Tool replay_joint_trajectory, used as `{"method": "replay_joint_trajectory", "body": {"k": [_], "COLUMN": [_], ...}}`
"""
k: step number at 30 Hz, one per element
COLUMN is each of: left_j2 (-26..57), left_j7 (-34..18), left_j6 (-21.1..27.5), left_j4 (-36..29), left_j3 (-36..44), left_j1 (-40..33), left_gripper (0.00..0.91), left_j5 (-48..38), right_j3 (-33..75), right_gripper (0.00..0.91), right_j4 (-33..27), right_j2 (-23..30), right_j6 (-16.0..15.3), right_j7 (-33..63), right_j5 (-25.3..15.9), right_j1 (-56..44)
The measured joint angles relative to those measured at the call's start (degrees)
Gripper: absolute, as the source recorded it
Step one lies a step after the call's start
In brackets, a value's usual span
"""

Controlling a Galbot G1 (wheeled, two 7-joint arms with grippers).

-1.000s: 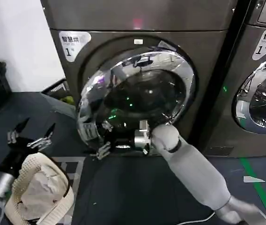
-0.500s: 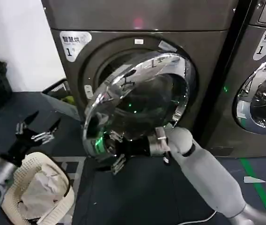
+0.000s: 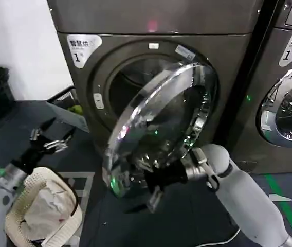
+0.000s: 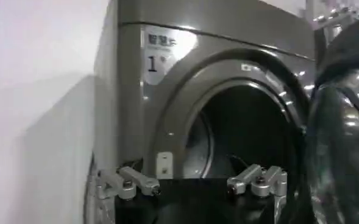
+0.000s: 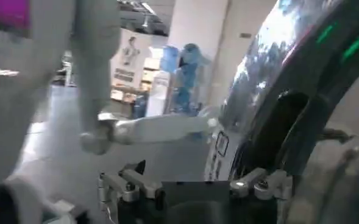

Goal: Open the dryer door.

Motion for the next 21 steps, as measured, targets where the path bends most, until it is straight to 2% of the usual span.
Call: {"method": "replay_joint_trajectory", "body": {"k": [10, 21], "left_j2": [-1.0, 0.5], "left_j7": [1.5, 3.0], "left_j6": [-0.6, -0.6], "left_j4": [0.5, 3.3], "left_j3": [8.9, 17.0], "left_j1": [-2.9, -7.3], "left_gripper": [0.907, 0.907], "left_j5": [2.8, 2.9], "right_j3": [7.6, 19.1], "right_gripper": [0.907, 0.907], "right_j4": [-5.4, -6.7], "right_j2": [-2.8, -7.1], "right_j6": [1.7, 2.0], "right_j7": [-0.1, -0.1], "right_j5": [0.7, 2.5], "right_j1": [-1.2, -6.8]}}
